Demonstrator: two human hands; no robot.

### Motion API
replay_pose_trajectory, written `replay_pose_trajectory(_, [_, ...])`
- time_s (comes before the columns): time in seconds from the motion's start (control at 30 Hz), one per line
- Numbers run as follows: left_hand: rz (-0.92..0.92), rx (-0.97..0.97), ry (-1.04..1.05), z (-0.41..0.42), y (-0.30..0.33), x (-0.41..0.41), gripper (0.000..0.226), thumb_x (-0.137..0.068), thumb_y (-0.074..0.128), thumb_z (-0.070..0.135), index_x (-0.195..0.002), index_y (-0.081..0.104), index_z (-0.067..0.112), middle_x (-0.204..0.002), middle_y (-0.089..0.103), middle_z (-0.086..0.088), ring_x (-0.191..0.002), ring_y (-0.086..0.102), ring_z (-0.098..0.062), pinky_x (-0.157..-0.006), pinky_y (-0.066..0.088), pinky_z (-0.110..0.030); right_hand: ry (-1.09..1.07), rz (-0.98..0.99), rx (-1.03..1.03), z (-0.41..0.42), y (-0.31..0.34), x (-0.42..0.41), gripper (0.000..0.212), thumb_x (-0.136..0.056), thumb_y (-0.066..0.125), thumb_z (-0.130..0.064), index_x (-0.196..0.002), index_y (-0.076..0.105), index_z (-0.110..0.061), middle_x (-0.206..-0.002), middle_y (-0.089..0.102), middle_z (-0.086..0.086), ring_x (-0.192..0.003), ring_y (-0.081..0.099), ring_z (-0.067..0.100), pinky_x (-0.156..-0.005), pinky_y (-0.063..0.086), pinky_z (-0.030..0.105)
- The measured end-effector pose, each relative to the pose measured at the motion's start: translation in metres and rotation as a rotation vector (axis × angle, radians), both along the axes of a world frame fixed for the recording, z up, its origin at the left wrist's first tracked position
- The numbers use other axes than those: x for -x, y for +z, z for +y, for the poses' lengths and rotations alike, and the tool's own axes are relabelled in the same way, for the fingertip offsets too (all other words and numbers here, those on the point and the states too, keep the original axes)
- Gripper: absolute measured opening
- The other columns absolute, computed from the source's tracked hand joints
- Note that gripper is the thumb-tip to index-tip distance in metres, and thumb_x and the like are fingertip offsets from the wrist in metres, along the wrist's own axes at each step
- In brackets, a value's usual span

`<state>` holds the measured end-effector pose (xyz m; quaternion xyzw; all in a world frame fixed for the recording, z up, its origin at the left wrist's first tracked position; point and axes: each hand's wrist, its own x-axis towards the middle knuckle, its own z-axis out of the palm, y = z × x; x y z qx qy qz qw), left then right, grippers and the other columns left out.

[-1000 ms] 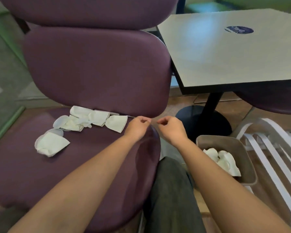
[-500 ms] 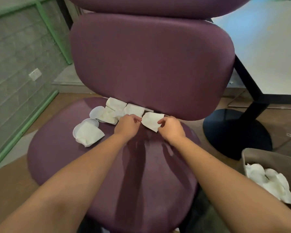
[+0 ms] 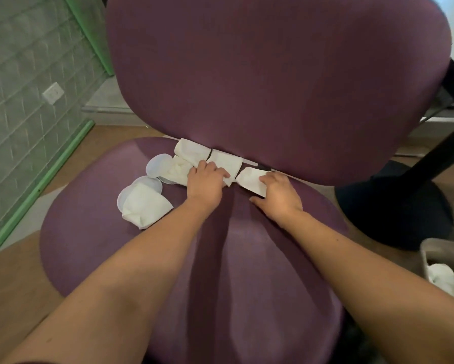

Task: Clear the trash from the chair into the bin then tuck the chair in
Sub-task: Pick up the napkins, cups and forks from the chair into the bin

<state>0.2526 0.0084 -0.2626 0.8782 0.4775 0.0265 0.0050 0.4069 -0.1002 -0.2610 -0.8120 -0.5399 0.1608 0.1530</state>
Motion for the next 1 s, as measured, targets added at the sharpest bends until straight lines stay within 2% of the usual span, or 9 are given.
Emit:
replay_pose_trajectory(0.2, [0.003, -0.119, -0.043, -0.003, 0.003, 0.011, 0.026, -0.098, 0.050, 0.033, -0.119, 0.064, 0.034, -0.112, 0.064, 0.005, -0.112, 0.048, -0.022, -0.089, 0.027, -0.034, -0.012, -0.014, -0.092, -0.009, 0.010, 0.003, 0.036, -0.091, 0.054, -0.024, -0.127, 0.060, -0.022, -0.130, 0.059, 0.002, -0.123, 0.049, 0.022, -0.103, 0.035, 0.031])
replay_pose_trajectory(0.3, [-0.002, -0.162, -0.030, -0.009, 0.009, 0.013, 0.025, -0.098, 0.049, 0.035, -0.116, 0.066, 0.034, -0.107, 0.067, 0.005, -0.110, 0.051, -0.021, -0.087, 0.022, -0.034, -0.090, 0.043, -0.151, -0.021, 0.020, 0.008, 0.025, -0.092, 0.050, -0.027, -0.114, 0.060, -0.026, -0.109, 0.068, 0.001, -0.104, 0.061, 0.026, -0.082, 0.045, 0.035])
replay_pose_trajectory(0.43, [-0.076, -0.155, 0.009, -0.024, 0.022, 0.011, 0.028, -0.099, 0.045, 0.040, -0.115, 0.066, 0.030, -0.108, 0.067, 0.004, -0.109, 0.052, -0.022, -0.085, 0.033, -0.036, -0.208, 0.156, -0.205, -0.043, 0.034, 0.012, 0.022, -0.095, 0.044, -0.033, -0.113, 0.050, -0.023, -0.092, 0.068, 0.002, -0.089, 0.062, 0.029, -0.070, 0.046, 0.038])
replay_pose_trajectory(0.5, [-0.155, -0.115, 0.011, -0.036, 0.030, 0.007, 0.029, -0.099, 0.043, 0.041, -0.116, 0.064, 0.030, -0.108, 0.066, 0.002, -0.108, 0.053, -0.023, -0.082, 0.037, -0.037, -0.277, 0.242, -0.238, -0.056, 0.041, 0.012, 0.018, -0.093, 0.047, -0.032, -0.110, 0.049, -0.024, -0.086, 0.067, 0.001, -0.083, 0.062, 0.027, -0.067, 0.046, 0.037])
replay_pose_trajectory(0.6, [-0.293, 0.025, 0.009, -0.061, 0.049, -0.009, 0.032, -0.101, 0.038, 0.044, -0.121, 0.057, 0.030, -0.110, 0.064, 0.001, -0.105, 0.059, -0.025, -0.077, 0.045, -0.038, -0.401, 0.386, -0.317, -0.082, 0.053, 0.007, 0.018, -0.086, 0.053, -0.025, -0.104, 0.050, -0.027, -0.084, 0.067, -0.001, -0.079, 0.063, 0.024, -0.068, 0.050, 0.038])
replay_pose_trajectory(0.7, [-0.414, 0.217, -0.011, -0.091, 0.065, -0.032, 0.032, -0.102, 0.033, 0.041, -0.121, 0.054, 0.026, -0.112, 0.064, 0.002, -0.102, 0.061, -0.024, -0.080, 0.048, -0.039, -0.492, 0.446, -0.388, -0.111, 0.064, -0.003, 0.024, -0.085, 0.055, -0.021, -0.108, 0.050, -0.026, -0.088, 0.063, -0.005, -0.082, 0.062, 0.021, -0.073, 0.052, 0.039])
replay_pose_trajectory(0.83, [-0.608, 0.503, -0.019, -0.138, 0.088, -0.072, 0.025, -0.100, 0.033, 0.024, -0.108, 0.056, 0.020, -0.088, 0.057, 0.007, -0.082, 0.054, -0.017, -0.067, 0.039, -0.032, -0.619, 0.523, -0.480, -0.157, 0.074, -0.022, 0.020, -0.090, 0.051, -0.021, -0.108, 0.045, -0.024, -0.095, 0.059, -0.006, -0.087, 0.060, 0.021, -0.080, 0.051, 0.043])
replay_pose_trajectory(0.9, [-0.680, 0.633, -0.046, -0.163, 0.092, -0.101, 0.022, -0.099, 0.035, 0.019, -0.108, 0.056, 0.018, -0.081, 0.051, 0.010, -0.078, 0.050, -0.013, -0.065, 0.042, -0.031, -0.688, 0.556, -0.540, -0.184, 0.079, -0.037, 0.017, -0.091, 0.049, -0.019, -0.107, 0.045, -0.023, -0.097, 0.059, -0.004, -0.086, 0.058, 0.020, -0.076, 0.048, 0.040])
replay_pose_trajectory(1.0, [-0.737, 0.863, -0.056, -0.187, 0.089, -0.135, 0.030, -0.097, 0.038, 0.009, -0.123, 0.052, 0.008, -0.097, 0.056, -0.005, -0.082, 0.053, -0.017, -0.062, 0.053, -0.031, -0.752, 0.567, -0.587, -0.213, 0.082, -0.055, 0.019, -0.092, 0.048, -0.016, -0.111, 0.045, -0.020, -0.104, 0.056, 0.000, -0.087, 0.052, 0.017, -0.068, 0.042, 0.032])
